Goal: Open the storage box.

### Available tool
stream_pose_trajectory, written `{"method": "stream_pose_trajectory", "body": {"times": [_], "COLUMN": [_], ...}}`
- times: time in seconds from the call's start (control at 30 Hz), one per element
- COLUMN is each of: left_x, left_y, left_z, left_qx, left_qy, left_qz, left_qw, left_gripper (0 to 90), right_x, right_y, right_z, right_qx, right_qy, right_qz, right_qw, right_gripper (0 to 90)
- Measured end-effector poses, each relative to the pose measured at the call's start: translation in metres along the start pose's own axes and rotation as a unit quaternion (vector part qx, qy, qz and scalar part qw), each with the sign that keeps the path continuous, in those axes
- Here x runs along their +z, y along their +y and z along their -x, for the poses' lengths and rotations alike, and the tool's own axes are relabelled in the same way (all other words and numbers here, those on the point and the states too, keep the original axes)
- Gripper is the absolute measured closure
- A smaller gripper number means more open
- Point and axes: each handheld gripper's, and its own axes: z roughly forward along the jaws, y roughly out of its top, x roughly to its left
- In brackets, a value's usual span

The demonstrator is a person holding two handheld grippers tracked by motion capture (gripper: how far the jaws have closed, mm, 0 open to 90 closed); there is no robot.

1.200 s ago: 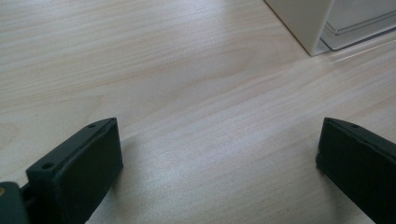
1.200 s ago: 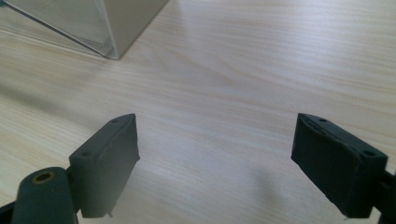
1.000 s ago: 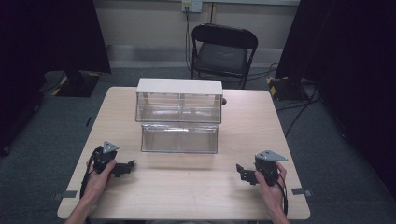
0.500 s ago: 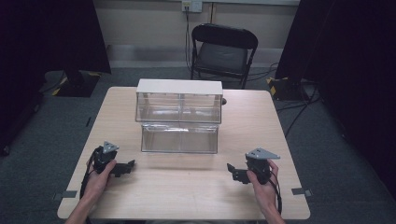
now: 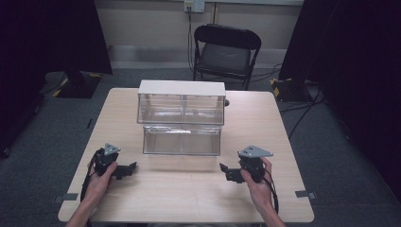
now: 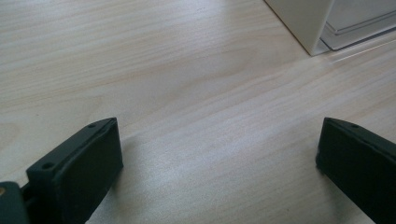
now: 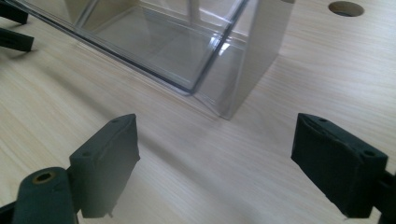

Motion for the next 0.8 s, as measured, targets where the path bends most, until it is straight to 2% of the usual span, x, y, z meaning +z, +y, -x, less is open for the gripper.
{"method": "stream_pose_trajectory", "body": {"times": [0.2,0.33,0.5,0.6,0.8], "left_x": [0.0,0.0,0.0,0.0,0.0], "left_y": [0.0,0.0,0.0,0.0,0.0], "left_z": [0.0,0.0,0.0,0.0,0.0], "left_qx": [0.0,0.0,0.001,0.0,0.0], "left_qy": [0.0,0.0,0.0,0.0,0.0], "left_qz": [0.0,0.001,0.0,0.0,0.0], "left_qw": [1.0,1.0,1.0,1.0,1.0], "left_gripper": [0.0,0.0,0.0,0.0,0.0], "right_x": [0.01,0.024,0.036,0.048,0.059], "right_y": [0.009,0.017,0.014,0.012,0.014], "right_z": [-0.007,-0.012,-0.015,-0.018,-0.019], "right_qx": [-0.007,-0.015,-0.011,0.0,-0.004], "right_qy": [0.007,0.014,0.018,0.02,0.017], "right_qz": [0.0,-0.008,-0.013,-0.014,-0.021], "right_qw": [1.0,0.9997,0.9997,0.9997,0.9996], "right_gripper": [14.0,14.0,14.0,14.0,14.0]}}
